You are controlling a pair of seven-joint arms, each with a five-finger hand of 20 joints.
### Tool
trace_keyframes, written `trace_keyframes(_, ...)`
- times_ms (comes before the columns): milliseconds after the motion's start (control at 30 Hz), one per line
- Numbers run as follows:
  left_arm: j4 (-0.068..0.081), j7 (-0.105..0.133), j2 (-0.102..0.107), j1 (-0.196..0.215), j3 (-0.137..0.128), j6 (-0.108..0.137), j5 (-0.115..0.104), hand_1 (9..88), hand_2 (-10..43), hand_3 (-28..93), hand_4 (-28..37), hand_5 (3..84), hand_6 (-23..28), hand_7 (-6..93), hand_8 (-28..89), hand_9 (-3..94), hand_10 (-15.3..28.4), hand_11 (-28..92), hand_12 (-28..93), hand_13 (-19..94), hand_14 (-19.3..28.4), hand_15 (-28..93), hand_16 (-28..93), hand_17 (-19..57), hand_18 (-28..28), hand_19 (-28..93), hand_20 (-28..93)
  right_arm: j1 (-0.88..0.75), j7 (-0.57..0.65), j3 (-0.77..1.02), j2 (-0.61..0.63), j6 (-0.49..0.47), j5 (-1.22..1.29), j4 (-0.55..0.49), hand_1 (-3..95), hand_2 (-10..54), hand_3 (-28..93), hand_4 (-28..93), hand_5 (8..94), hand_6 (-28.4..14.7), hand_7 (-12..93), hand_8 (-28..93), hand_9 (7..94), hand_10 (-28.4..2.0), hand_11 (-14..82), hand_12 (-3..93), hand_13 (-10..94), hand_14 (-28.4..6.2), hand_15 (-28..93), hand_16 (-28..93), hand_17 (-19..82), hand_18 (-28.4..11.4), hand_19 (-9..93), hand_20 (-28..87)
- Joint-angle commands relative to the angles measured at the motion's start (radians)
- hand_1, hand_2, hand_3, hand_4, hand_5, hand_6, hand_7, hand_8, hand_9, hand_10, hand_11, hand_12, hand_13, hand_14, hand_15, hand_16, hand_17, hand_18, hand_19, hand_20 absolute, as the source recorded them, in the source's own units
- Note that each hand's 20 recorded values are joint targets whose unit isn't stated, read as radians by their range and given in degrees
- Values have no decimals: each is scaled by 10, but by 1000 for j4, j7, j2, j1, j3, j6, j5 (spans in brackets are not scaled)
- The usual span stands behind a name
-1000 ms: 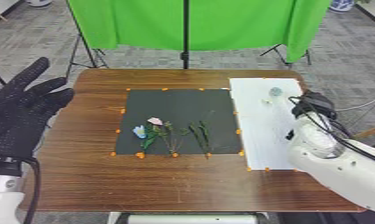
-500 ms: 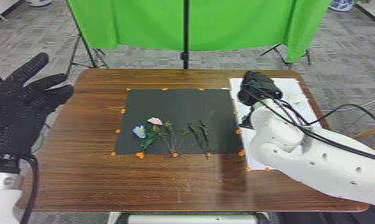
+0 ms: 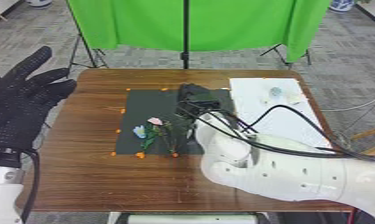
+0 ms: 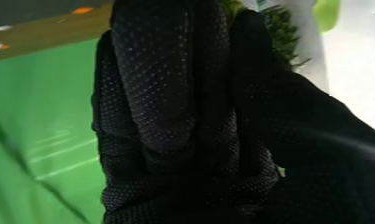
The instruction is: Arrange flowers
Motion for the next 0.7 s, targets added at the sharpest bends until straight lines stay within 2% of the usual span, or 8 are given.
trace_keyframes(33,23,-10,21,-28,13,-27,-1,229,68,779,-232,324,76,167,-103,341,213,315,128,269,284,620,-115,-52,265,614,275,35,-22,-60,-77,37,5,38,564,-95,716,-283,839,8,202,49,937,-76,111,292,880,-36,454,216,451,-161,932,-108)
trace_keyframes(167,34,-2,43,-61,34,-36,-5,229,68,780,-231,324,76,168,-104,340,213,315,127,270,284,621,-115,-52,265,615,275,61,-27,-97,-113,42,18,69,562,-95,715,-283,837,8,204,48,937,-75,111,292,879,-36,456,215,448,-162,932,-101)
trace_keyframes(200,35,6,47,-59,32,-39,-6,229,68,780,-231,324,77,168,-103,340,213,314,127,270,284,621,-115,-52,265,615,275,74,-27,-111,-123,46,26,76,561,-95,715,-283,837,8,204,47,937,-75,111,292,879,-36,456,215,446,-162,932,-99)
trace_keyframes(300,42,3,57,-84,42,-46,-6,229,68,779,-230,324,77,168,-103,340,213,314,127,270,284,620,-115,-52,266,615,275,96,-27,-138,-141,42,31,95,561,-95,714,-283,837,9,205,45,937,-75,112,291,879,-35,457,214,444,-162,932,-95)
trace_keyframes(367,42,-3,54,-92,43,-48,-3,229,68,779,-231,324,77,167,-104,340,213,314,128,269,284,620,-116,-52,265,615,275,102,-24,-145,-152,39,36,107,561,-95,714,-283,836,10,205,45,937,-75,112,292,878,-35,458,213,442,-163,932,-91)
trace_keyframes(433,43,6,58,-87,40,-47,-6,229,69,779,-230,324,77,167,-103,340,213,315,128,269,284,620,-116,-52,265,616,275,117,-18,-165,-164,43,43,116,561,-95,713,-283,835,11,206,44,937,-74,111,292,878,-36,459,213,440,-163,932,-87)
trace_keyframes(633,50,3,61,-115,60,-53,-5,230,68,778,-230,324,77,168,-104,341,215,314,128,269,284,620,-115,-52,265,616,275,118,-12,-177,-176,19,48,143,559,-95,711,-283,833,14,205,40,937,-74,110,292,877,-36,460,213,436,-164,932,-83)
trace_keyframes(700,50,1,58,-116,59,-56,-3,229,68,779,-230,324,77,167,-104,341,213,314,128,269,284,620,-116,-52,265,616,275,118,-9,-183,-176,9,42,150,559,-95,710,-283,832,15,205,39,937,-74,110,293,877,-36,460,212,435,-164,932,-81)
